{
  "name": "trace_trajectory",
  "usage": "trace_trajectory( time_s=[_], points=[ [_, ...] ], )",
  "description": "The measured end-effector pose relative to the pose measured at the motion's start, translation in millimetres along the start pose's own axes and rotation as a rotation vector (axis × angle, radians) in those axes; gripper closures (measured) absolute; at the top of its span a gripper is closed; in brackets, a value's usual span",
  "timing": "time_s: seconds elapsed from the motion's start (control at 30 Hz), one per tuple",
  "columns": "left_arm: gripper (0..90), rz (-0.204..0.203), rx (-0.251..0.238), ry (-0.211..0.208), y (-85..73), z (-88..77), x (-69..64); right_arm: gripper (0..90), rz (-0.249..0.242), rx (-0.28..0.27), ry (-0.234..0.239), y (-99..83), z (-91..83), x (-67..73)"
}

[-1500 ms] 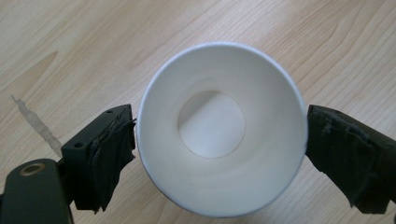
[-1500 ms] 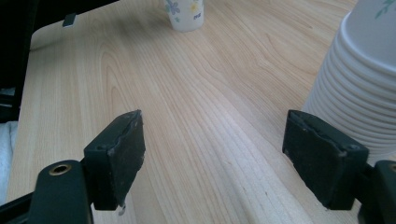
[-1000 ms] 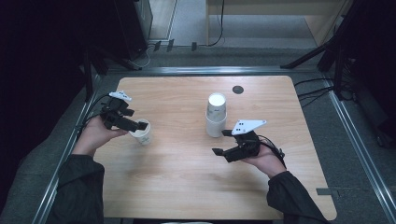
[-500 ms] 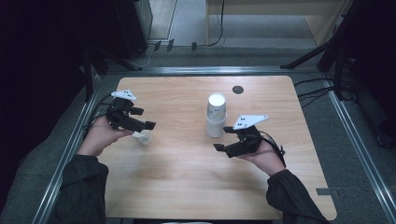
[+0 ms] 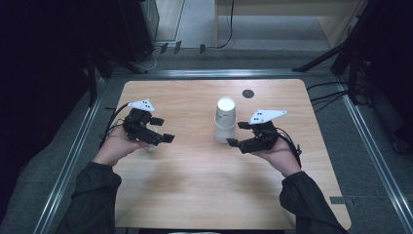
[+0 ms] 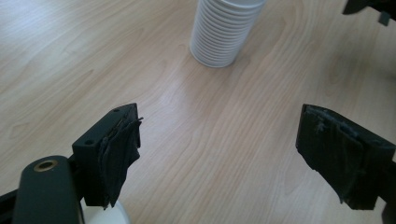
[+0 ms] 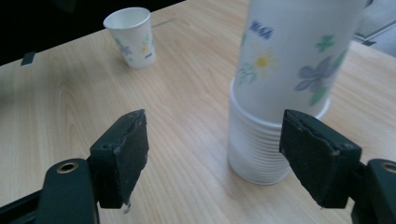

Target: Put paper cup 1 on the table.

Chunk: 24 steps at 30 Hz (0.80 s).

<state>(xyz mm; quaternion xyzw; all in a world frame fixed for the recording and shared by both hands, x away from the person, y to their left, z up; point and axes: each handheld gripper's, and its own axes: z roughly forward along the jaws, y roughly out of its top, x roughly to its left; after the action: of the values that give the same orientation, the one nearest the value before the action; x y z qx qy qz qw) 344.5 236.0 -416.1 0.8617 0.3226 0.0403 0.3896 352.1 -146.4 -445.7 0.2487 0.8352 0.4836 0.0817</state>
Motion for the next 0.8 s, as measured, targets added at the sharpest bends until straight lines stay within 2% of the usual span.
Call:
trace_trajectory(
  time_s=[0.07,0.2,0.27,0.37,0.53,0.8],
  points=[
    [14.1,-0.009,-0.014,-0.026,-1.5,0.1,-1.0,24.2,0.002,-0.003,-0.007,2.5,-1.4,-4.5],
    [14.5,-0.006,-0.016,-0.02,-3.2,2.4,-6.2,24.2,0.014,0.0,-0.028,12.1,-3.1,-14.7],
    [14.4,0.0,-0.01,-0.026,-4.3,4.3,-10.4,24.2,0.043,0.02,-0.045,18.0,-2.2,-19.5],
    [14.4,0.008,-0.007,-0.027,-5.5,5.3,-15.8,24.2,0.038,0.039,-0.068,26.9,-0.2,-24.9],
    [14.8,0.001,0.008,-0.033,-10.2,6.8,-25.4,22.1,0.026,0.048,-0.052,36.7,5.1,-28.7],
    [14.9,0.003,-0.007,-0.034,-19.4,9.6,-38.6,20.9,0.009,0.06,-0.034,52.1,14.0,-34.9]
  ],
)
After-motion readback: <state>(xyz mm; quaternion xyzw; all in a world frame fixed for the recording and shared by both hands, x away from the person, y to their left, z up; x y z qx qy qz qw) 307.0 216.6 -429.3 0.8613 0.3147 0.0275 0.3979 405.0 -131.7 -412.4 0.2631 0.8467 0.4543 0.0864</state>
